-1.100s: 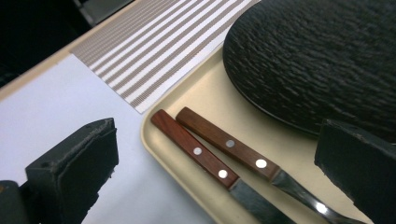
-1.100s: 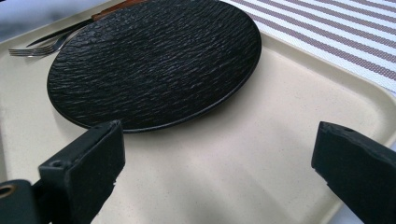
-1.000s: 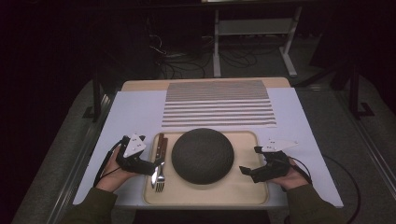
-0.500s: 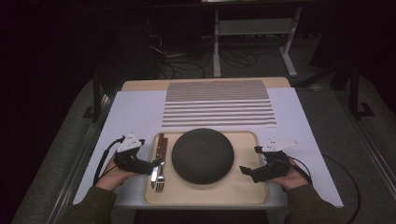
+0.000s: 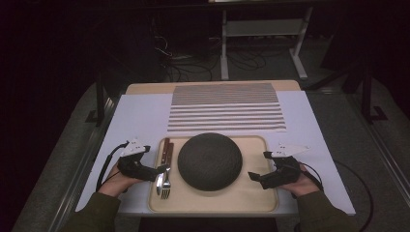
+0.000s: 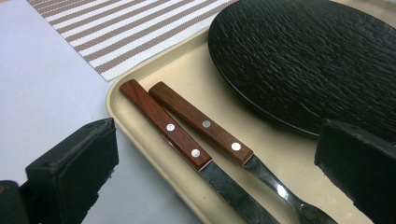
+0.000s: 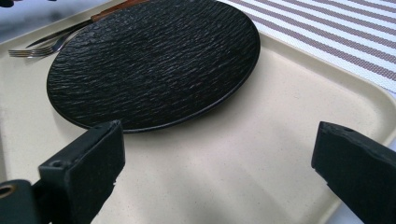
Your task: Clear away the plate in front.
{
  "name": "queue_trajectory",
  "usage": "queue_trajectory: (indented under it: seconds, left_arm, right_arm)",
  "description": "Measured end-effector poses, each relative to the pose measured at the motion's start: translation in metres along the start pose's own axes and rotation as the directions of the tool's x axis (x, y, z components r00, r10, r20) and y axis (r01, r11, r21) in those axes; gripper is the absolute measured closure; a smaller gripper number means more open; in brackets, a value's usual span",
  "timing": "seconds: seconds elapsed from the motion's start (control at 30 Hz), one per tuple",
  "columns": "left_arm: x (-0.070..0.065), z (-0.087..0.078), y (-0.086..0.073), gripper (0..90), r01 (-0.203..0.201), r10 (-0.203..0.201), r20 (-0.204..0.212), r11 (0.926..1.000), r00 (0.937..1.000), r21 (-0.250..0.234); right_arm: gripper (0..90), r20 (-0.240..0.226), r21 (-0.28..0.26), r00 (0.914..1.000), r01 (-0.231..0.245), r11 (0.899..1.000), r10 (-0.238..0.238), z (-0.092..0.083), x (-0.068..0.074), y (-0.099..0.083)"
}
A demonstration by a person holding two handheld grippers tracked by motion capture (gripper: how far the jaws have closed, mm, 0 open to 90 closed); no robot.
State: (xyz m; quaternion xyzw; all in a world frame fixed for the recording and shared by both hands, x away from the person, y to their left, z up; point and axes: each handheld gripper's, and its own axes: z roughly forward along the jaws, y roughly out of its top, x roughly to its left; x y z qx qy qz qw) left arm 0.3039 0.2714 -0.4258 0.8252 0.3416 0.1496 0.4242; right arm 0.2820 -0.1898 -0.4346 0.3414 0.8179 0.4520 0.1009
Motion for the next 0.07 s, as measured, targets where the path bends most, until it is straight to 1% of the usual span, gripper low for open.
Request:
queue_trajectory:
  seconds: [0.07]
  left_arm:
    - [0.0007, -0.0004, -0.0001, 0.0, 0.001, -0.001, -0.001, 1.0000, 1.0000, -0.001]
  right_arm:
    - [2.5, 0.000, -0.002, 1.0000, -0.002, 1.000, 0.002, 0.0000, -0.0004, 0.0000]
